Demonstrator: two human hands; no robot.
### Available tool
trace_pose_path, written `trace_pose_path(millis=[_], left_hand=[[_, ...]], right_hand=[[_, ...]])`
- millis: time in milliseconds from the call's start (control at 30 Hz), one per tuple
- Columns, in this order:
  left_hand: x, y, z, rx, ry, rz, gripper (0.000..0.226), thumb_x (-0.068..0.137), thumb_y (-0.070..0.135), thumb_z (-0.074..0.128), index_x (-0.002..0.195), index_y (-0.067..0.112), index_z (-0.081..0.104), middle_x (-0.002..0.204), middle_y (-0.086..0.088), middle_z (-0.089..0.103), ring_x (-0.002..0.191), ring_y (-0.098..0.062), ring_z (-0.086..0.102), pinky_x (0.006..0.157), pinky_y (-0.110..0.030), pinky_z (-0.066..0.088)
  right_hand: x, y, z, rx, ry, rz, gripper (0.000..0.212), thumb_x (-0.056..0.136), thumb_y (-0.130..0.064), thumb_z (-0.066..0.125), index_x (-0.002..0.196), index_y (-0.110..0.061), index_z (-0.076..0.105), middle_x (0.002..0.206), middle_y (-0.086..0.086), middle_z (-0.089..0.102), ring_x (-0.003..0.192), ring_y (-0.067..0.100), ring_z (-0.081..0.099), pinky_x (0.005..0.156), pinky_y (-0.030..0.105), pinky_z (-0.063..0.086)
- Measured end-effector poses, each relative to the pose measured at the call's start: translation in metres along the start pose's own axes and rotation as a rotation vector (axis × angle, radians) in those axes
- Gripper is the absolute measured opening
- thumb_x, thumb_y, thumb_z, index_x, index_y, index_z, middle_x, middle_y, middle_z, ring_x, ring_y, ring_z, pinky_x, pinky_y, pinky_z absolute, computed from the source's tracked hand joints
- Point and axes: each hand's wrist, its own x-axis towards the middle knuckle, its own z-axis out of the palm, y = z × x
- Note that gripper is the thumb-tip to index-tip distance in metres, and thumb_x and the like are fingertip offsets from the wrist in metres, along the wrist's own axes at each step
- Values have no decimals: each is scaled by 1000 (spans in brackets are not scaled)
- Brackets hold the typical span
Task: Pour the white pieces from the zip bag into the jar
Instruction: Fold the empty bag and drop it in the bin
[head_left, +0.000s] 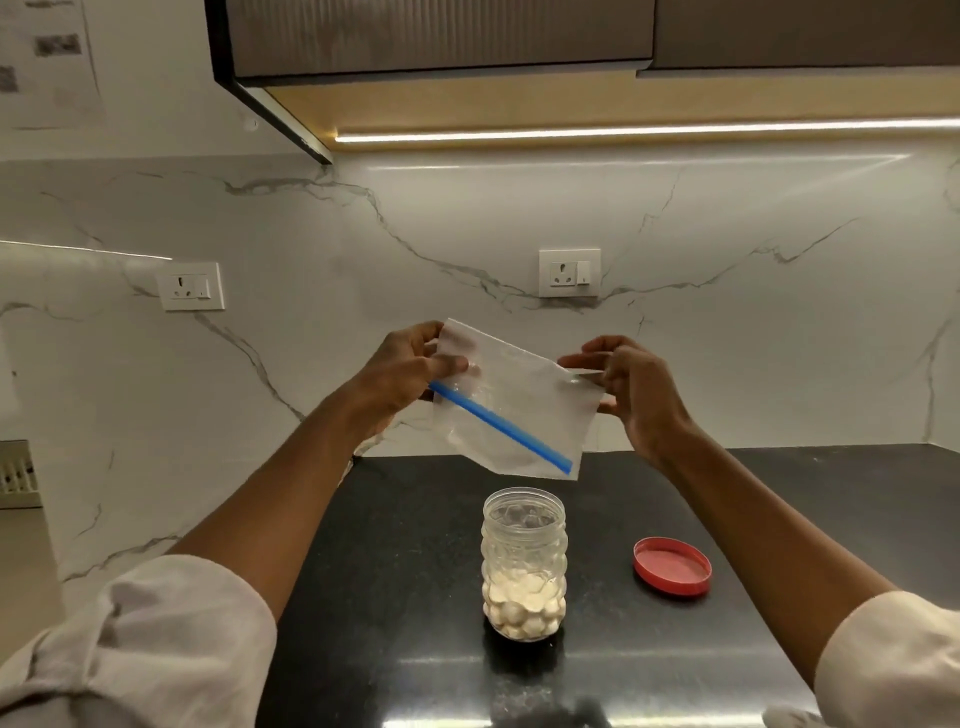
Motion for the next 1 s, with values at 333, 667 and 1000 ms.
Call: trace_pose_path(millis=[333,667,1000], left_hand=[[18,54,3,203,141,240,34,89,30,70,121,32,57,119,8,58,106,-7,59,71,-14,49],[-14,-4,29,-144,-13,-310,80,63,60,75,128,18,54,121,-9,67,102,-27,68,89,-49,57],[-9,-12,20,-261,-95,-238,50,80,23,77,125,26,56,117,-5,67,98,-24,71,74,-41,60]], right_hand=[[-9,-12,21,-276,-260,22,23,87,-38,69,103,-21,71,92,0,76,82,22,74,68,33,61],[-26,11,56,-45,57,35,30,94,-32,59,117,-12,64,103,2,71,90,20,70,80,37,60],[-29,14,41,223,-214,174,26,94,-18,60,120,-18,59,107,5,73,98,27,71,74,39,61]])
